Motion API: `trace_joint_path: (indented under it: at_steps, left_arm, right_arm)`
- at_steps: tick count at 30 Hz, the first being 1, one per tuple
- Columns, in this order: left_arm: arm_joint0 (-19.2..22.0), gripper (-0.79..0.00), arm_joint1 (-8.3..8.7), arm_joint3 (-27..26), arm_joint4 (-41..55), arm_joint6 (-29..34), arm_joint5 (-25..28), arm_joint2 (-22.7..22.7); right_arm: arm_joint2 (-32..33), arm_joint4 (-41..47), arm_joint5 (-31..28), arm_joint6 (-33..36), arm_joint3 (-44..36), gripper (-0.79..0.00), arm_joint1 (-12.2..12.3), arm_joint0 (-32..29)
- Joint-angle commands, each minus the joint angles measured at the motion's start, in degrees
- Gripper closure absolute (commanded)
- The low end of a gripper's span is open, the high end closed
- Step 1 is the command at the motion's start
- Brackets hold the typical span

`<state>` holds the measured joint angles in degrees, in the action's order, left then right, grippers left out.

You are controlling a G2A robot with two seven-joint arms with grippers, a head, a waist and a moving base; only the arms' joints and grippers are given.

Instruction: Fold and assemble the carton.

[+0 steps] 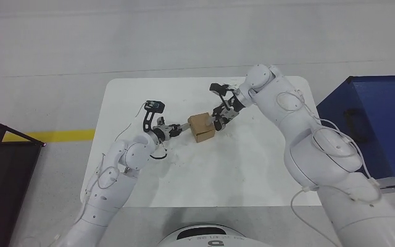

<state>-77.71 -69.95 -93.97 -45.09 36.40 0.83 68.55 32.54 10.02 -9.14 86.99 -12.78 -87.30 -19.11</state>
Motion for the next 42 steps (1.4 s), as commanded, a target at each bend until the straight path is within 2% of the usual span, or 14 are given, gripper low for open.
trace_joint_path:
  at_steps: [1,3,5,6,11,17,19,23,34,42]
  left_arm:
    - [-0.16,-0.785,0.1,-0.02,0.06,0.17,0.1,0.47]
    - [0.0,-0.785,0.12,0.07,0.02,0.35,0.09,0.39]
    - [0.43,-0.785,0.06,0.28,-0.41,0.75,-0.22,-0.15]
    - [0.65,-0.785,0.01,0.32,-0.47,0.81,-0.47,-0.43]
    - [1.07,-0.785,-0.06,-0.34,-1.23,0.69,-1.67,-0.85]
    - [-1.21,-0.785,0.36,-1.7,-1.03,-0.18,-1.67,1.21]
    - [-1.78,-0.785,0.49,-1.72,-1.07,-0.2,-1.59,1.73]
    - [-1.35,-0.785,0.5,-0.92,-2.18,0.63,-2.48,1.3]
    - [6.22,-0.785,-0.92,3.3,-5.77,3.44,-8.15,-5.16]
    - [13.72,-0.785,-3.28,8.56,-8.57,4.68,-13.06,-13.4]
  right_arm:
    - [0.66,0.56,-1.14,-1.46,0.67,-0.357,0.34,-0.03]
    - [1.41,1.2,-2.75,-2.75,1.1,-0.406,0.78,0.05]
    - [2.47,2.43,-4.96,-3.52,1.75,-0.702,1.41,0.13]
    - [2.97,3.03,-6.24,-3.13,1.94,-0.785,1.75,0.06]
    - [3.1,3.16,-6.62,-2.94,2.03,-0.785,1.87,0.04]
    - [3.1,3.16,-6.62,-2.94,2.03,-0.785,1.87,0.04]
    - [3.26,2.95,-6.08,-5.02,1.64,-0.785,2.09,-0.87]
    - [5.45,5.81,-10.0,-4.72,1.29,-0.785,3.45,-1.9]
    - [9.22,8.7,-15.89,-7.73,-4.75,-0.785,7.1,-6.42]
    - [11.61,8.34,-18.03,-9.87,-10.06,-0.785,10.76,-10.23]
